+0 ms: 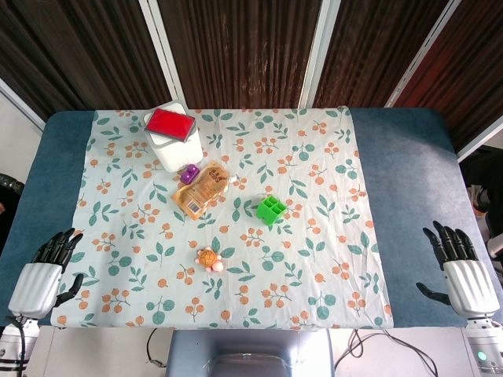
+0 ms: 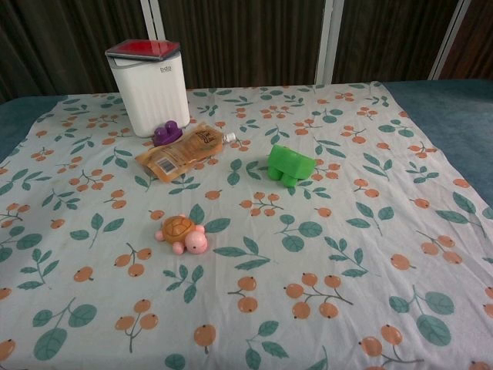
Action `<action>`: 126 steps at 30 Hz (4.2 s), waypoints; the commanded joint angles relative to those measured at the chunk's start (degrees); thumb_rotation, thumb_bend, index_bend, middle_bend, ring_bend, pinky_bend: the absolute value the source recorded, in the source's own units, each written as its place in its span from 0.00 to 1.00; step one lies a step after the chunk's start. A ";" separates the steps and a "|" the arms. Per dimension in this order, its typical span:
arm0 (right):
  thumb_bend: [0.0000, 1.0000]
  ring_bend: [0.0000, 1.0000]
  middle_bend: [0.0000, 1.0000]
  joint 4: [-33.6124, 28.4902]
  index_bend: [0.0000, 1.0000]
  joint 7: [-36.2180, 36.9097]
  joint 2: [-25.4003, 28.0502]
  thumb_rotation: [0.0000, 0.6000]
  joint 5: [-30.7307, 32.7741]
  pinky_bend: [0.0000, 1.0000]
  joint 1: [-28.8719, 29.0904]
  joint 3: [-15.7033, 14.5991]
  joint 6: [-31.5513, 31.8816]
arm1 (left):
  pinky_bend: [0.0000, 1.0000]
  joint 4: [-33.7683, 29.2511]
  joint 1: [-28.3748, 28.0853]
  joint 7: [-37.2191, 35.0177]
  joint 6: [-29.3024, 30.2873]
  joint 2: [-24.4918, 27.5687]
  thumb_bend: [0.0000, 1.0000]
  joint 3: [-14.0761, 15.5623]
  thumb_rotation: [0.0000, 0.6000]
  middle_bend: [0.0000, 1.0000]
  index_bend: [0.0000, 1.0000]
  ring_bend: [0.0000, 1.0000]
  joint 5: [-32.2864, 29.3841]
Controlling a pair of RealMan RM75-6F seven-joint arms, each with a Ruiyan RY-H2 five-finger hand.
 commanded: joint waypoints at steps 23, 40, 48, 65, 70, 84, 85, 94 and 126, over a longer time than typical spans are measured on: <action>0.21 0.00 0.00 -1.89 0.00 3.05 2.25 1.00 -2.70 0.00 -0.33 -1.59 -0.26 | 1.00 8.17 -12.42 9.85 -8.77 -19.07 0.42 -1.75 1.00 0.18 0.11 0.96 8.66; 0.21 0.00 0.00 -2.86 0.00 4.52 3.97 1.00 -2.08 0.00 -0.19 -1.99 -1.68 | 1.00 16.22 -19.37 11.01 -17.63 -26.67 0.42 -0.76 1.00 0.13 0.12 1.00 5.96; 0.21 0.00 0.00 -3.01 0.00 4.41 4.06 1.00 -2.08 0.00 -0.03 -2.15 -2.30 | 1.00 18.82 -21.35 10.85 -19.79 -28.63 0.42 0.29 1.00 0.15 0.15 1.00 5.81; 0.21 0.00 0.00 -3.55 0.00 5.37 4.95 1.00 -1.96 0.00 -0.01 -2.45 -2.90 | 1.00 27.98 -24.15 9.82 -18.81 -34.08 0.42 1.28 1.00 0.26 0.26 1.00 6.82; 0.21 0.00 0.00 -3.63 0.00 5.53 5.15 1.00 -1.93 0.00 -0.03 -2.45 -2.94 | 1.00 31.40 -24.83 7.98 -17.46 -36.11 0.42 1.32 1.00 0.36 0.36 1.00 7.38; 0.21 0.00 0.00 -3.55 0.00 5.63 5.37 1.00 -1.52 0.00 -0.02 -2.41 -3.31 | 1.00 41.49 -25.20 2.27 -10.01 -41.30 0.50 1.63 1.00 0.91 0.83 1.00 9.48; 0.21 0.00 0.00 -3.59 0.00 5.59 5.38 1.00 -1.54 0.00 0.01 -2.44 -3.39 | 1.00 42.19 -25.21 1.89 -9.27 -41.61 0.51 1.61 1.00 0.92 0.84 1.00 9.63; 0.21 0.00 0.00 -3.77 0.00 5.49 5.44 1.00 -1.58 0.00 0.11 -2.57 -3.76 | 1.00 46.77 -24.93 0.77 -6.81 -43.65 0.51 2.01 1.00 0.96 0.86 1.00 9.69; 0.21 0.00 0.00 -4.06 0.00 5.69 5.71 1.00 -2.17 0.00 -0.36 -2.75 -2.89 | 1.00 30.16 -24.89 7.41 -13.86 -35.65 0.39 3.82 1.00 0.36 0.21 1.00 6.36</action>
